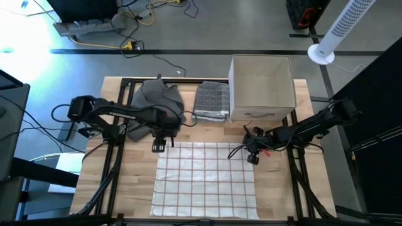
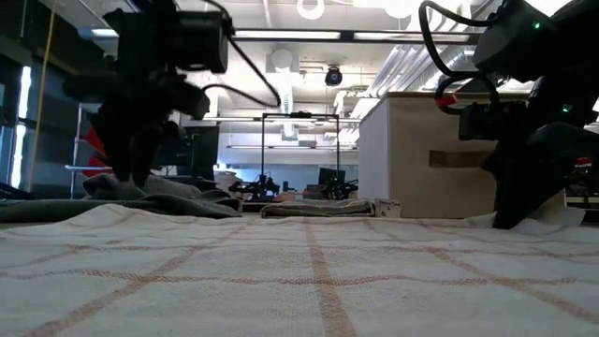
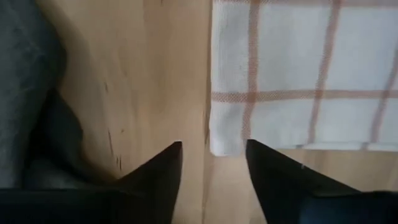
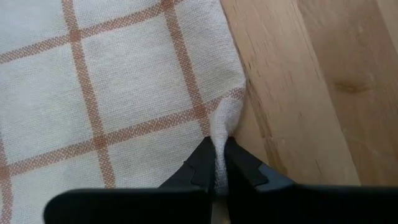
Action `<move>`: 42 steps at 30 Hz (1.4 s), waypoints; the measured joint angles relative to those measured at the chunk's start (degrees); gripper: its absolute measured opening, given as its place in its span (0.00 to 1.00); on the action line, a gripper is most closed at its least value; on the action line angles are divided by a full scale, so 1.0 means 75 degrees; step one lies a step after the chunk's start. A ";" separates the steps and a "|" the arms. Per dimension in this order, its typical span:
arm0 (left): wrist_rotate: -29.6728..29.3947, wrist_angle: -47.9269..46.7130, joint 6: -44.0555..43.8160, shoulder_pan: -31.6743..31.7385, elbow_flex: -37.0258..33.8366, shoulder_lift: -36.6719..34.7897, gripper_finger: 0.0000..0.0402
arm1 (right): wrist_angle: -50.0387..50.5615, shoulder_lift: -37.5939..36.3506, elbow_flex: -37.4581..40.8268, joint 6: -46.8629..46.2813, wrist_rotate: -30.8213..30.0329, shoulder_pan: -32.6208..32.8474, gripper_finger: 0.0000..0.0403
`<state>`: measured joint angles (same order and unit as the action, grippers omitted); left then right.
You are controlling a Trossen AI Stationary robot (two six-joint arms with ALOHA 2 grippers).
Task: Fold towel
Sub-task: Fold the white checkered towel
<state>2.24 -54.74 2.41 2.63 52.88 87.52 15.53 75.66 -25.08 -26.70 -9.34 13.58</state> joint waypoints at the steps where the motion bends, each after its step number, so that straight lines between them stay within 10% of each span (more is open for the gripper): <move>1: 0.0025 0.0069 -0.0054 0.0000 -0.0078 0.0048 0.50 | -0.0003 0.0000 0.0000 0.0000 0.0000 0.0000 0.02; 16: 0.0226 0.1790 -0.1013 -0.0111 -0.1332 0.0210 0.52 | -0.0026 0.0000 -0.0003 -0.0035 -0.0006 0.0000 0.02; 26: 0.0018 0.1710 -0.1880 -0.0100 -0.1386 0.0225 0.03 | 0.0024 -0.0112 -0.0006 -0.0338 -0.0246 -0.0061 0.01; 42: -0.1588 -0.0745 -0.2055 0.0378 0.0479 0.0222 0.02 | 0.3211 -0.2575 -0.1881 0.0398 -0.0948 -0.0645 0.01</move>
<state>-9.67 -60.33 -13.01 5.47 56.47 89.19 39.61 56.35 -39.19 -23.71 -16.46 8.75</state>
